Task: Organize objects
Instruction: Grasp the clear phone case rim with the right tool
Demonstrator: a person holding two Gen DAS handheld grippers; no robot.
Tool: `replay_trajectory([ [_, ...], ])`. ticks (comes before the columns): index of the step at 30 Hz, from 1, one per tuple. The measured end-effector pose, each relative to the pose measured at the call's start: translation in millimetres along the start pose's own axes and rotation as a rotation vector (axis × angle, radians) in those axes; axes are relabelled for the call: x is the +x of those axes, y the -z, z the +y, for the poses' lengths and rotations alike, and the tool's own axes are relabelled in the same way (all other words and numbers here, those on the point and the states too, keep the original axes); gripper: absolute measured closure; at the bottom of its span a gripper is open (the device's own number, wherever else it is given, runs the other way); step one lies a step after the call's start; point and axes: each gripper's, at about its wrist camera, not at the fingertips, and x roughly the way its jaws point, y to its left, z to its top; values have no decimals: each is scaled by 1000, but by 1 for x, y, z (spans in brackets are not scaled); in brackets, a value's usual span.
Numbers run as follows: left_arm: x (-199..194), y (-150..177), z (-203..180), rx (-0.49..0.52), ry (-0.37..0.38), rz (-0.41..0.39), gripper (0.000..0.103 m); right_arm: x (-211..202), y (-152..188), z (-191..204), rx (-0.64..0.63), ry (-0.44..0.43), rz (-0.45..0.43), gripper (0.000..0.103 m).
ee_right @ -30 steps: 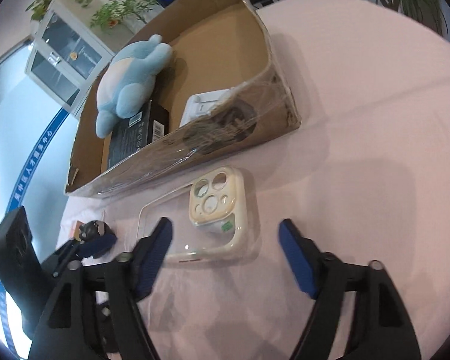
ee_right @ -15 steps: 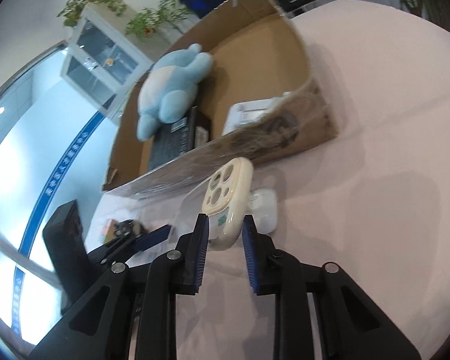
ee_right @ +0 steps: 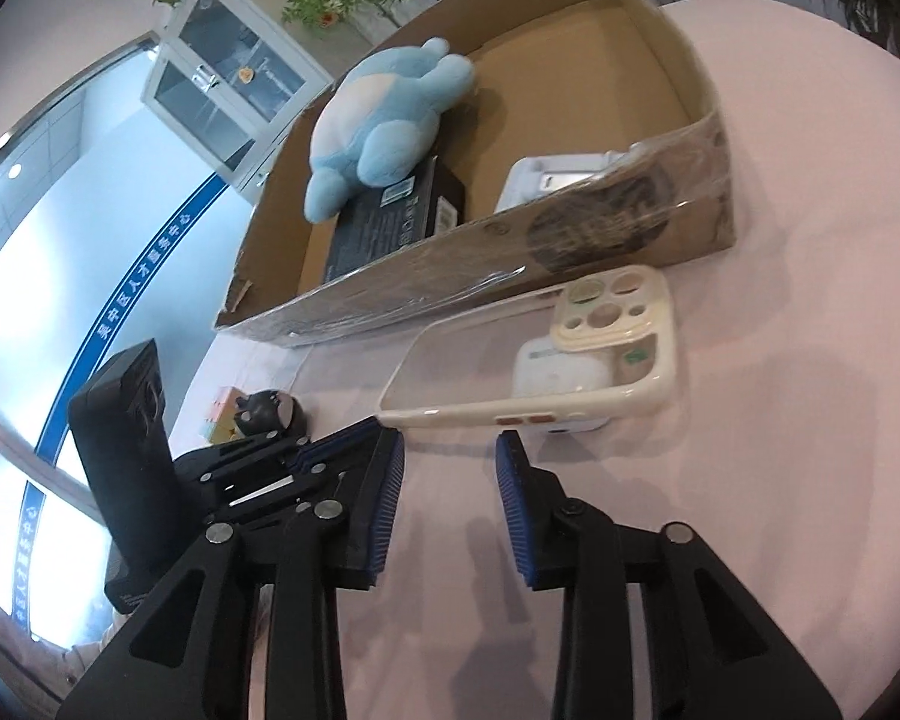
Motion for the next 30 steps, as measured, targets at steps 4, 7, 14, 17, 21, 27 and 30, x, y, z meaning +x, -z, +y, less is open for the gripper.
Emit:
replay_trajectory([
  [4, 3, -2, 1, -7, 0, 0, 100, -14, -3, -17, 78, 42, -76, 23],
  [7, 4, -2, 2, -24, 16, 1, 94, -19, -6, -26, 119, 65, -96, 23],
  [14, 4, -6, 7, -129, 224, 13, 27, -18, -10, -49, 236, 40, -107, 33],
  [17, 5, -9, 14, -185, 301, 25, 27, -9, -15, -54, 288, 36, -75, 45],
  [21, 14, -14, 31, -293, 427, 35, 27, 8, -27, -60, 362, 3, -22, 68],
  [27, 19, -14, 47, -391, 518, 45, 27, 6, -19, -70, 421, -61, -31, 80],
  [30, 25, -15, 56, -454, 572, 55, 27, -2, -16, -69, 427, -116, -45, 84],
])
